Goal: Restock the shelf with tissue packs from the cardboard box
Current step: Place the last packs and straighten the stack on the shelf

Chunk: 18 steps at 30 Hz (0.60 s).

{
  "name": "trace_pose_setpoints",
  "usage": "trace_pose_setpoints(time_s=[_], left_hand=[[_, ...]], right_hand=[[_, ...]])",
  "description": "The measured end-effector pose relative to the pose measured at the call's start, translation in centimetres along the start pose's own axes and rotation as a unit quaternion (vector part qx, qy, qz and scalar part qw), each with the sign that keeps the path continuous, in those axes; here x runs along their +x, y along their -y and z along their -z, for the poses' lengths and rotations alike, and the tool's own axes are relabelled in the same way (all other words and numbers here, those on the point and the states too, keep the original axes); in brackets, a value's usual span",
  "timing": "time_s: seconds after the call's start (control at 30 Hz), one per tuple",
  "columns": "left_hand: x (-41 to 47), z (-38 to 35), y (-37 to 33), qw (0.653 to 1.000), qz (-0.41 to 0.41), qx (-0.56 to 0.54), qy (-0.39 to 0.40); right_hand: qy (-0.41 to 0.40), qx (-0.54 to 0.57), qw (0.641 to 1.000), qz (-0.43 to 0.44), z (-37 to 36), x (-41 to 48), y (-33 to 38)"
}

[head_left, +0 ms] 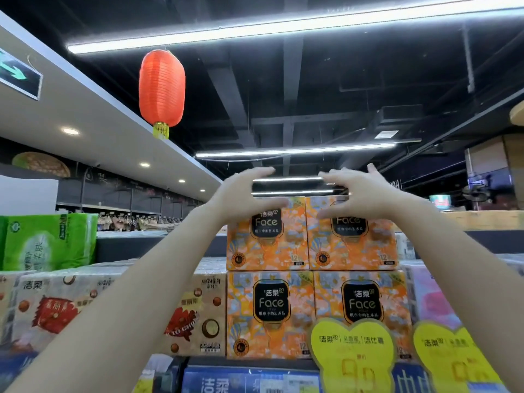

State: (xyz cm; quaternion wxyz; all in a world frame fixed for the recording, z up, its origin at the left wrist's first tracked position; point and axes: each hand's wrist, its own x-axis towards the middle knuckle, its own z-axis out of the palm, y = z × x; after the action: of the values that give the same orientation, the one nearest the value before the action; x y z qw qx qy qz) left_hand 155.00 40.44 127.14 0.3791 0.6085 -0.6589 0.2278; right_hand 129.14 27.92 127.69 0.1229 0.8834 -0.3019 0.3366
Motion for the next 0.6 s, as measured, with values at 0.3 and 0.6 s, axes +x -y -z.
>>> trace_pose_setpoints(time_s=[0.3,0.6], left_hand=[[-9.0,-1.8,6.1,0.946,0.228,-0.227,0.028],[-9.4,-2.1,5.2,0.951,0.165,-0.213,0.153]], right_hand=[[-0.187,0.426,0.873,-0.146,-7.0,-8.9,-3.1],[-0.108,0.507,0.843,-0.144,-10.7,-10.7,-3.9]])
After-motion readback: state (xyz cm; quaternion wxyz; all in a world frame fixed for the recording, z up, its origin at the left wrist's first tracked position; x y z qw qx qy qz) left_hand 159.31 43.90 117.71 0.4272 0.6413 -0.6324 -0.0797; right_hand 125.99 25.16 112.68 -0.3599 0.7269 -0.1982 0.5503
